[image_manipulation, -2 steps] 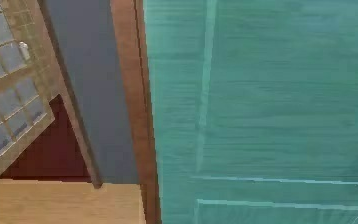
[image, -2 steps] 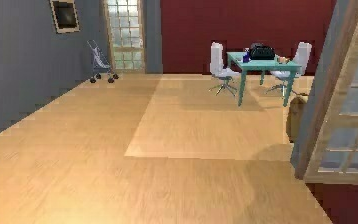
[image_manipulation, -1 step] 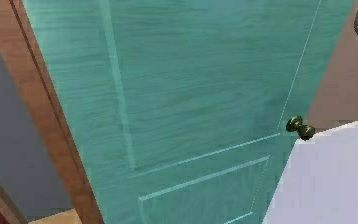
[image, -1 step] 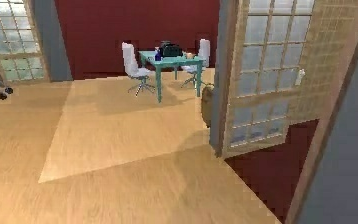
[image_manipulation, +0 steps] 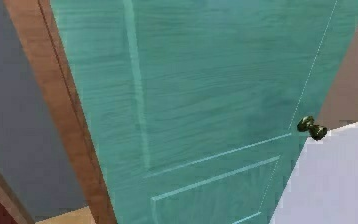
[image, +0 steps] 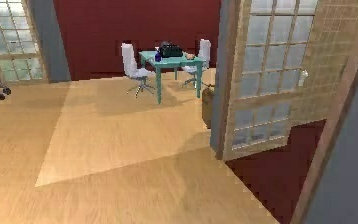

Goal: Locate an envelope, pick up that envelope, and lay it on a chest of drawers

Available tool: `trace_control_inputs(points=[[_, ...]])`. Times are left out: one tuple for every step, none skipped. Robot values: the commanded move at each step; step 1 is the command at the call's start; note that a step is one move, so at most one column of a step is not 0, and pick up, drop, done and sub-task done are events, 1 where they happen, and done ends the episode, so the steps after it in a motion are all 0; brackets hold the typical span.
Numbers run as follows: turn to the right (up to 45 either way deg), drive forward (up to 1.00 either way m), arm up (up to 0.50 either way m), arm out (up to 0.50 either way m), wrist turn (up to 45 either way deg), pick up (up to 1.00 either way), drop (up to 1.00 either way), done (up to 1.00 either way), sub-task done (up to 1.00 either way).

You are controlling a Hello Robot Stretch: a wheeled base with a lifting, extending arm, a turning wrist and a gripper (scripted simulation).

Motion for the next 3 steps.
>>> trace_control_inputs(points=[[-45.0,0.0,0.0,0.0,0.0,0.0,0.0,0.0,0.0],[-6.0,0.0,0.0,0.0,0.0,0.0,0.0,0.0,0.0],[0.0,1.0,0.0,0.0,0.0,0.0,0.0,0.0,0.0]])
